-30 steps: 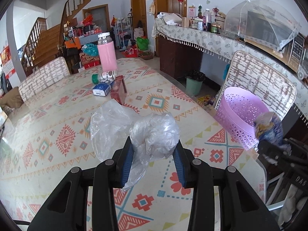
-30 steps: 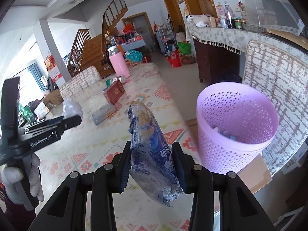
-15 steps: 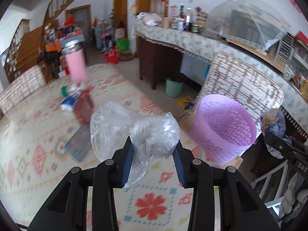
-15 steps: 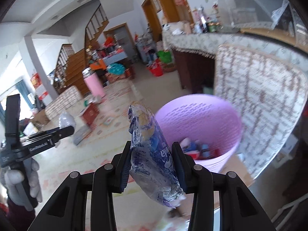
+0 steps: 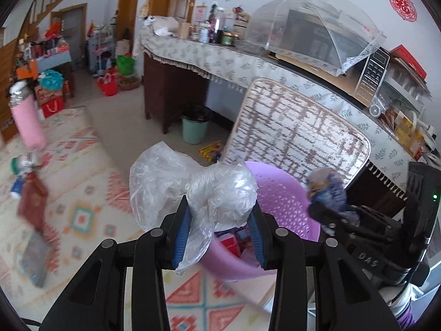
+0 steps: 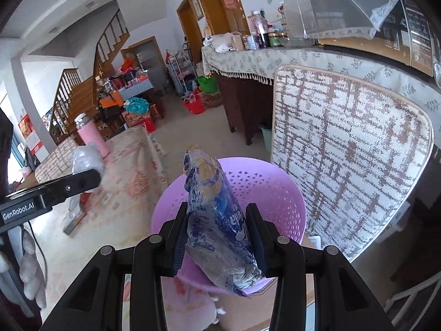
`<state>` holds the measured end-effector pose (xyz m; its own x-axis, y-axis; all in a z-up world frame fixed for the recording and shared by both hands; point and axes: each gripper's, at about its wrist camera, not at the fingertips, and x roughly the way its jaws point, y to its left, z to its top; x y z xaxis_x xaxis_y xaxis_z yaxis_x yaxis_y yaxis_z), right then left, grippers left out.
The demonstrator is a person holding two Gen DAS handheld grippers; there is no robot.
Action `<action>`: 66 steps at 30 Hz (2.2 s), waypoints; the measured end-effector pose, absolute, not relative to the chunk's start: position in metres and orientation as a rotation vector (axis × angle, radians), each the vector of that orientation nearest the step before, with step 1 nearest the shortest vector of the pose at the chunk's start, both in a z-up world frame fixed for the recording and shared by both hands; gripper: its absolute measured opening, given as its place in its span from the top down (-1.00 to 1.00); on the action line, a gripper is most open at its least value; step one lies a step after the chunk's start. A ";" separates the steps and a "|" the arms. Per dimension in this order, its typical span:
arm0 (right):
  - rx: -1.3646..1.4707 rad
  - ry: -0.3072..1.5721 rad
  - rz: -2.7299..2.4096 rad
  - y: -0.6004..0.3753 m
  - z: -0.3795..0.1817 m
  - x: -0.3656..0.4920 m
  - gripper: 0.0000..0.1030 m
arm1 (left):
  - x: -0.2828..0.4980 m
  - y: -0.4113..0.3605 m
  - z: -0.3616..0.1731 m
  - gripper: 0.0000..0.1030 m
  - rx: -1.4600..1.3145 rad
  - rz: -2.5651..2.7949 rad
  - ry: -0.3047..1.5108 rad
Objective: Collect trash
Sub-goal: 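Open both tools over the wastebasket to drop bags and wrapper, then withdraw both open tools from the wastebasket toward the table, then grasp snack box with left tool while right tool grasps red cigarette box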
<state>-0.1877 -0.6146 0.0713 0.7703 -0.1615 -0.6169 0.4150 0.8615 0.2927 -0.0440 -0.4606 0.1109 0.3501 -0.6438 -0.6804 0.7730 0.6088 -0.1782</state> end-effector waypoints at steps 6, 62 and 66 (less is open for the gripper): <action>0.486 0.621 -0.318 -0.631 0.056 -0.168 0.14 | -0.027 -0.482 0.093 0.27 0.128 -0.964 0.859; 0.354 0.749 0.127 -0.405 0.060 -0.043 -0.35 | 0.093 -0.250 0.007 -0.39 0.325 -0.598 0.952; 0.335 0.754 0.153 -0.393 0.063 -0.033 -0.35 | 0.088 -0.232 0.013 -0.04 0.247 -0.566 0.991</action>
